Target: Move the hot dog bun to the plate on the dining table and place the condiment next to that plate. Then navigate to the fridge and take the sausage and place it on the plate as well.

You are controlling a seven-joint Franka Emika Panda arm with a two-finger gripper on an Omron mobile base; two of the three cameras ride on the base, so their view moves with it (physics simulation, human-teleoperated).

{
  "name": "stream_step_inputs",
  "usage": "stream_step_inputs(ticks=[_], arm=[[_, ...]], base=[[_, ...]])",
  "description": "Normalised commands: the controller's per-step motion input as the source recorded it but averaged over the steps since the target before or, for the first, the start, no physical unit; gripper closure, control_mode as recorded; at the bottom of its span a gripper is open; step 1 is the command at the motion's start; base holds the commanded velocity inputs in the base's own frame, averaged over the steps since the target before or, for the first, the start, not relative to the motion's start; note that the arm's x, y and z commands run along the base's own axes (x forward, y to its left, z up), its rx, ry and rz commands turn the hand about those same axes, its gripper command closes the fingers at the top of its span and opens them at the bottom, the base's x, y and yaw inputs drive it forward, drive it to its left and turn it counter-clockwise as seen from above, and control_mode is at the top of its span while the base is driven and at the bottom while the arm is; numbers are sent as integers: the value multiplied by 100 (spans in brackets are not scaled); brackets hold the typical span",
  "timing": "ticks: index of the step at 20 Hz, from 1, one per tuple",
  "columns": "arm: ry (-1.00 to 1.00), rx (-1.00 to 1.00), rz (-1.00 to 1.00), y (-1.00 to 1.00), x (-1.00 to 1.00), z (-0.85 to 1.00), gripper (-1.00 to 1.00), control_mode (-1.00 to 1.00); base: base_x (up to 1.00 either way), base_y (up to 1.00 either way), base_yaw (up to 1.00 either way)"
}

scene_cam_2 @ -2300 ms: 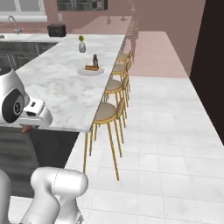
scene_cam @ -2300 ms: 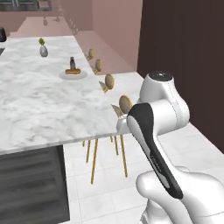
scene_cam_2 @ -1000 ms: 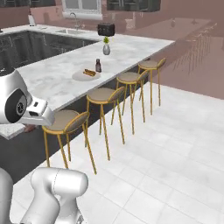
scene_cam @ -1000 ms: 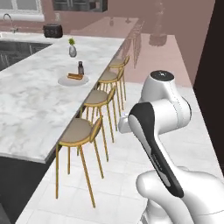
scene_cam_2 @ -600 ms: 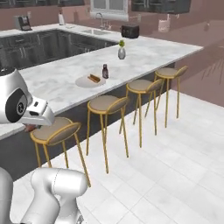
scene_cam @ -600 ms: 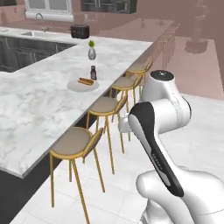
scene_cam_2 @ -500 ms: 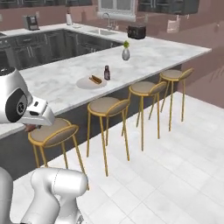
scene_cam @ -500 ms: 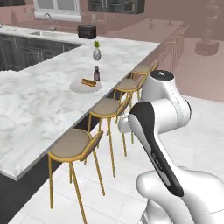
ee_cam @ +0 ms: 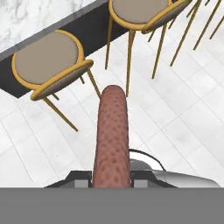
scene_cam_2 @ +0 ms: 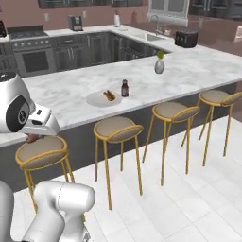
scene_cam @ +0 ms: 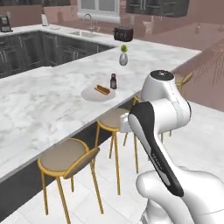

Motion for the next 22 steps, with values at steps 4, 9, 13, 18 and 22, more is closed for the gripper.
stream_step_inputs(ticks=[4,9,13,18,22], arm=[[0,0,0,0,0,0,100,100],[0,0,0,0,0,0,100,100],[0,0,0,0,0,0,100,100],[0,0,0,0,0,0,100,100],[0,0,0,0,0,0,100,100]], base=[[42,-76,48],[34,-80,47],[31,-80,47],[34,-68,48],[39,-56,42]])
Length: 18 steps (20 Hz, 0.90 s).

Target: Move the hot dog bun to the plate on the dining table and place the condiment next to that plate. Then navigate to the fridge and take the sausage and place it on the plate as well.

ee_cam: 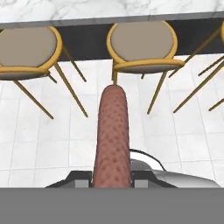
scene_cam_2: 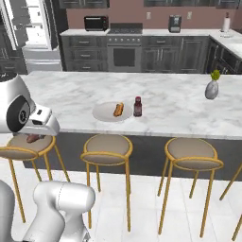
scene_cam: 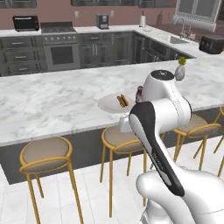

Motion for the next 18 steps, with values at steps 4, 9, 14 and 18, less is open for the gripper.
stream_step_inputs(ticks=[4,9,14,18], arm=[[0,0,0,0,0,0,100,100],[0,0,0,0,0,0,100,100],[0,0,0,0,0,0,100,100],[0,0,0,0,0,0,100,100]], base=[[51,-40,33],[72,-22,13],[81,-16,0],[66,-10,0]])
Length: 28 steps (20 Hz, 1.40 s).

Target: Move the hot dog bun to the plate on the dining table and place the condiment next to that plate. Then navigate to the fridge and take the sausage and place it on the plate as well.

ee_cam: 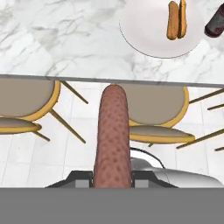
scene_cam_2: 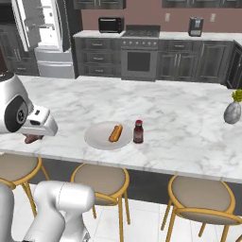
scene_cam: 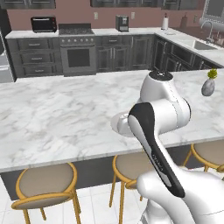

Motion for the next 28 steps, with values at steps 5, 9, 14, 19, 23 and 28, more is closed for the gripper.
stream_step_inputs(ticks=[5,9,14,19,23,28], arm=[[8,3,0,-29,62,-11,100,-100],[4,0,-1,-38,98,-32,100,-100],[1,0,-1,-38,100,-50,100,-100],[0,0,-2,-11,100,-58,100,-100],[0,0,0,-11,100,-47,100,-100],[0,0,0,0,100,-44,100,-100]], base=[[12,-2,0],[0,0,0],[0,0,0],[0,0,0],[0,0,0],[0,0,0]])
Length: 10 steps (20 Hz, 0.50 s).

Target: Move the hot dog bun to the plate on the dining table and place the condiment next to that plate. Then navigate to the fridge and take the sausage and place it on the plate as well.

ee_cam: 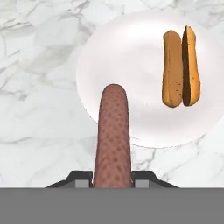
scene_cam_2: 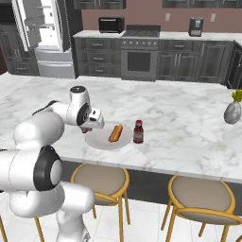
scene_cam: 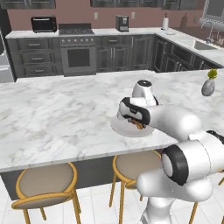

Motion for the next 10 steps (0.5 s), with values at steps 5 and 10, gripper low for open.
stream_step_inputs(ticks=[5,10], arm=[[1,0,-1,0,76,-48,100,-100],[1,-1,0,0,54,-48,100,-100]], base=[[0,0,0],[0,0,0]])
